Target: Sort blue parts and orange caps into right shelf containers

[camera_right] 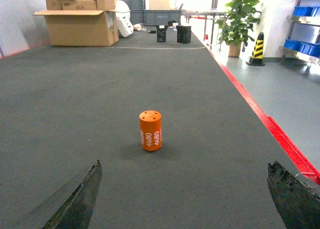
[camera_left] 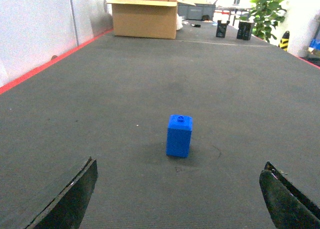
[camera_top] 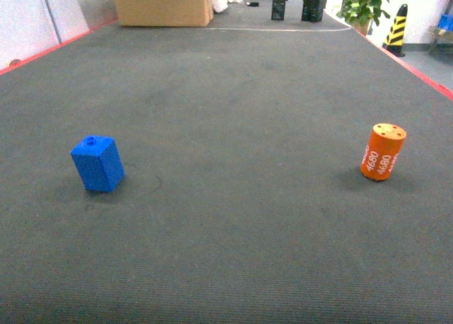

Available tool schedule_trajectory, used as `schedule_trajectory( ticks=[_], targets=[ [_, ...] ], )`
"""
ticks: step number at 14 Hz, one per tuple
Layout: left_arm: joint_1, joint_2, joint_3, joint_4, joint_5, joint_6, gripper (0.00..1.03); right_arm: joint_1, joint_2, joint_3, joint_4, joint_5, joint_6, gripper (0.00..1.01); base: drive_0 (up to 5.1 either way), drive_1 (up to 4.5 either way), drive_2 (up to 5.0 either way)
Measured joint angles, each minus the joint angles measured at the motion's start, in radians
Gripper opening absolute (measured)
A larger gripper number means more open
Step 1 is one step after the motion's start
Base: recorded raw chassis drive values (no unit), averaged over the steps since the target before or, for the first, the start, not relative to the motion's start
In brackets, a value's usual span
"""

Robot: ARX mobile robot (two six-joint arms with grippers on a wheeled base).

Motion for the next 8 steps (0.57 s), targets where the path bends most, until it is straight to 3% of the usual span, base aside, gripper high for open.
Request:
schedule_trajectory(
  ticks=[8],
  targets=[
    [0.0,0.0,0.0,0.0,0.0,0.0,0.98,0.0,0.0,0.0,0.0,0.0,0.0,0.98,0.0,0.0,0.0]
  ],
)
